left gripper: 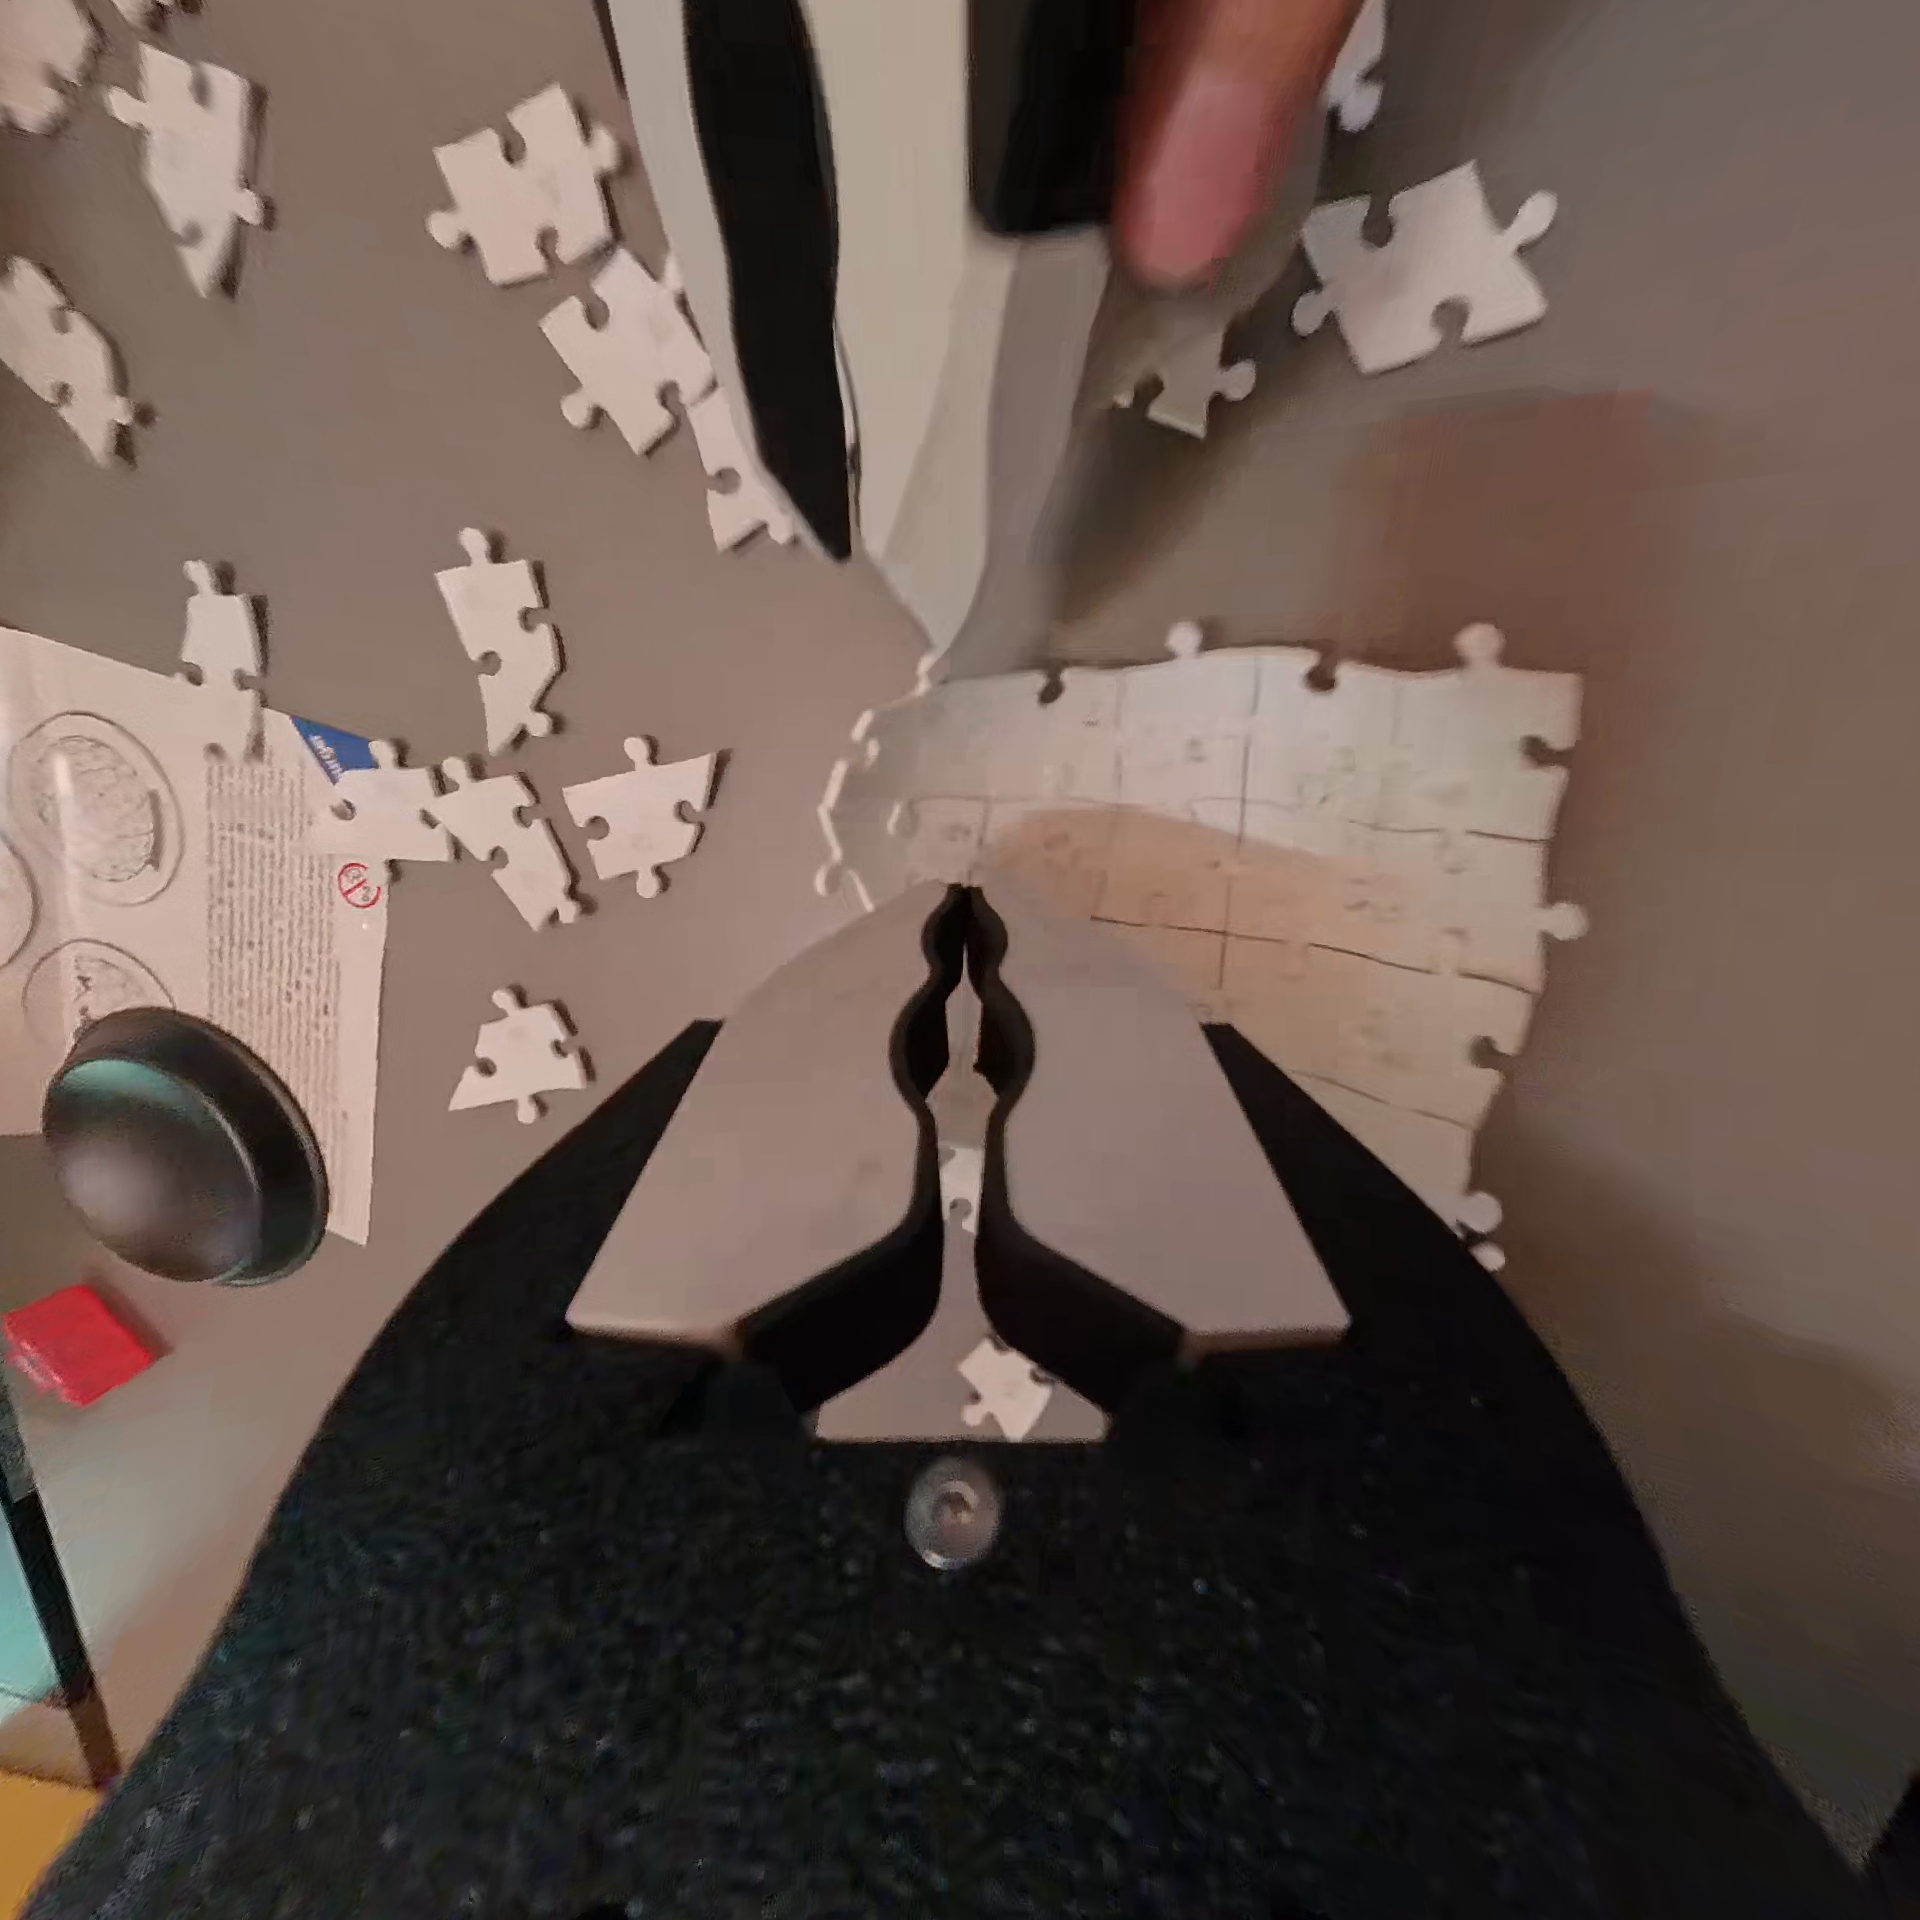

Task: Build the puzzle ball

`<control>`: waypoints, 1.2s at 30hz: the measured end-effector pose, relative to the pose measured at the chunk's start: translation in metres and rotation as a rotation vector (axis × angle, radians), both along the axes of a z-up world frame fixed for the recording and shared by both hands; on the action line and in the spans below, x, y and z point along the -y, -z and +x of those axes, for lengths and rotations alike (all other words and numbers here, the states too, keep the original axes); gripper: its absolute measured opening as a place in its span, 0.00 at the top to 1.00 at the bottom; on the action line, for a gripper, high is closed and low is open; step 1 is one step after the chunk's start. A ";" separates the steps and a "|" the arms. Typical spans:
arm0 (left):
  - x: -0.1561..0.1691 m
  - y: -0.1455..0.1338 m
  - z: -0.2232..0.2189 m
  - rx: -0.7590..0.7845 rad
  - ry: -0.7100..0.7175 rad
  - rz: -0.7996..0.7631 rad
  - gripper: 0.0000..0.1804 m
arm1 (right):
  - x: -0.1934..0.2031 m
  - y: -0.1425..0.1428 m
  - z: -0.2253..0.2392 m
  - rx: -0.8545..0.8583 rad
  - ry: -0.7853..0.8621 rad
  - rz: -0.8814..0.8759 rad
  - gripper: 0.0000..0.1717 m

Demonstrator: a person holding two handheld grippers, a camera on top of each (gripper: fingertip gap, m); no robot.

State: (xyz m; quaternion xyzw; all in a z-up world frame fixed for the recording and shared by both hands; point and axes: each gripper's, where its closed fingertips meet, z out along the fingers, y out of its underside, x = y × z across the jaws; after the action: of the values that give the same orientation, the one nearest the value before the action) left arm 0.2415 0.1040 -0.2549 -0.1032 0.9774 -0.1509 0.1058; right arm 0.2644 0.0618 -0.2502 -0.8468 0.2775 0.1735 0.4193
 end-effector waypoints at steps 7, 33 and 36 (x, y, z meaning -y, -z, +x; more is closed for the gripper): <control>0.011 0.014 -0.005 -0.089 0.093 0.071 1.00 | 0.027 -0.001 -0.001 -0.004 0.072 0.067 0.83; 0.011 0.034 0.001 -0.214 0.150 0.333 1.00 | 0.046 0.010 -0.005 -0.065 0.067 0.154 0.83; 0.011 0.034 0.001 -0.236 0.165 0.356 1.00 | 0.046 0.011 -0.006 -0.068 0.066 0.156 0.83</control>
State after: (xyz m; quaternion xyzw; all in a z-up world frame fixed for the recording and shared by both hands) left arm 0.2425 0.0925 -0.2892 -0.0198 0.9994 0.0290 -0.0051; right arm 0.2587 0.0162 -0.2610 -0.7957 0.3050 0.2095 0.4796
